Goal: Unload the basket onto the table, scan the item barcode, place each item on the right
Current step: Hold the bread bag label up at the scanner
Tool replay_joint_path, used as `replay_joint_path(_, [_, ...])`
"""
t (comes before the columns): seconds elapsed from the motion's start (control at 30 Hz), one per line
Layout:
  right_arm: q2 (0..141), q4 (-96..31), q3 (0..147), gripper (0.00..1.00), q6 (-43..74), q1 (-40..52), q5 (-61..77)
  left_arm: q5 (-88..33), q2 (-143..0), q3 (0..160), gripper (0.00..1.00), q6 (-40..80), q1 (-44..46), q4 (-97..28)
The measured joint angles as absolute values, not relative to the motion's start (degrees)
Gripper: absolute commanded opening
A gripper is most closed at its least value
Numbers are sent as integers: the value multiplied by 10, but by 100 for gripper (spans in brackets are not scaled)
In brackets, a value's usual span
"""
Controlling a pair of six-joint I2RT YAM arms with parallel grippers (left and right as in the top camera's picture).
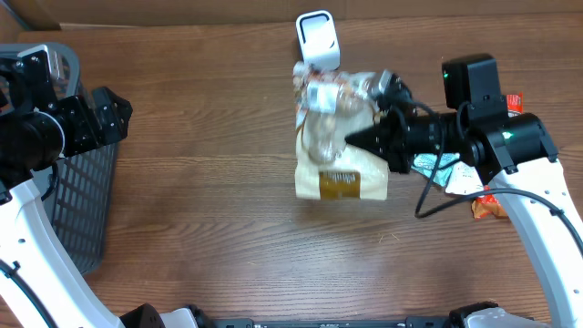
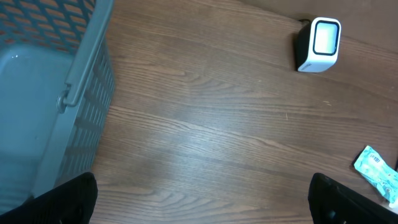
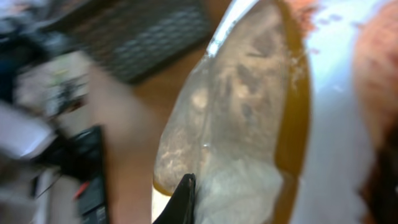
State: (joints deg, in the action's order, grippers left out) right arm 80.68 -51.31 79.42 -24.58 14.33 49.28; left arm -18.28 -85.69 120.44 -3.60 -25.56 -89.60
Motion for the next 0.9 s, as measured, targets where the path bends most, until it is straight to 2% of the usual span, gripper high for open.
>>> replay_joint_path(0.17, [822, -430, 794, 4, -86, 175, 245, -183, -857, 1204, 100, -36, -256, -896])
replay_joint_path(0.4, [878, -310, 794, 4, -3, 245, -28, -183, -857, 1204, 100, -36, -256, -896])
replay_joint_path(0.63, [905, -240, 794, 3, -29, 259, -117, -183, -857, 1204, 100, -36, -256, -896])
replay_joint_path(0.9, [907, -234, 814, 3, -79, 259, -144, -183, -857, 1204, 100, -36, -256, -896])
